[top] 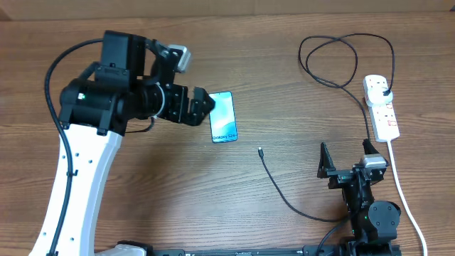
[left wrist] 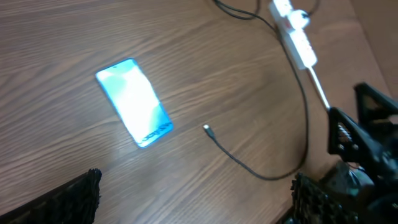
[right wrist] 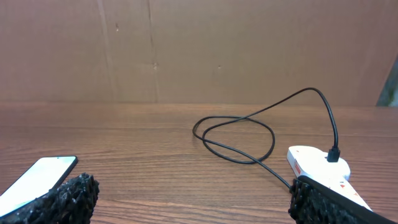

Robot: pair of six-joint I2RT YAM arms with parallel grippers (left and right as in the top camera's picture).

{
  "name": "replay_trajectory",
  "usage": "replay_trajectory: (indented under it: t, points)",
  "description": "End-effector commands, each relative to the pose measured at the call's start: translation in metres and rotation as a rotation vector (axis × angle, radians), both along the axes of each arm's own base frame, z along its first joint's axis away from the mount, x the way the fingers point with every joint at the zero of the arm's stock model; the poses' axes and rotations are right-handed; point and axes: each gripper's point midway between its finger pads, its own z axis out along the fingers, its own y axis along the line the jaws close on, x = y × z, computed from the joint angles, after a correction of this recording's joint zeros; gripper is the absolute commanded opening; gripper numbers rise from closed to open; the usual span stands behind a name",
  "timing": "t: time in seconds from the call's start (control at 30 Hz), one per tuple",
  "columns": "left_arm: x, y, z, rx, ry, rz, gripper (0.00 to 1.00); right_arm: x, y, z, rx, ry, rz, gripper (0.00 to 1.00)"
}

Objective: Plug charger to phone and switch on socket
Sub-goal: 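Open the left gripper and reach it toward the smartphone, then lower the left gripper over the phone's top edge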

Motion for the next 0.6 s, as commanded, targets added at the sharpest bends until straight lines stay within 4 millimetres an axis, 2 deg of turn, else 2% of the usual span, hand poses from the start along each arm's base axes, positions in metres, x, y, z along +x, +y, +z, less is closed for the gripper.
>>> replay_trajectory:
  t: [0.0, 0.1, 0.33, 0.57]
  points:
    - [-0.001, -0.01, 0.011, -0.008, -0.03, -0.017, 1.0, 0.0, -0.001, -0.002, -0.002, -0.002, -0.005, 1.0]
    - [0.004, -0.007, 0.007, 0.034, -0.003, 0.102, 1.0, 0.0, -0.001, -0.002, -0.002, -0.002, -0.005, 1.0]
    - [0.004, -0.011, 0.008, 0.147, 0.043, 0.165, 1.0, 0.0, -0.001, -0.002, -0.002, -0.002, -0.005, 1.0]
    - [0.016, -0.007, -0.019, 0.404, 0.231, 0.165, 1.0, 0.0, -0.001, -0.002, -0.002, -0.002, -0.005, 1.0]
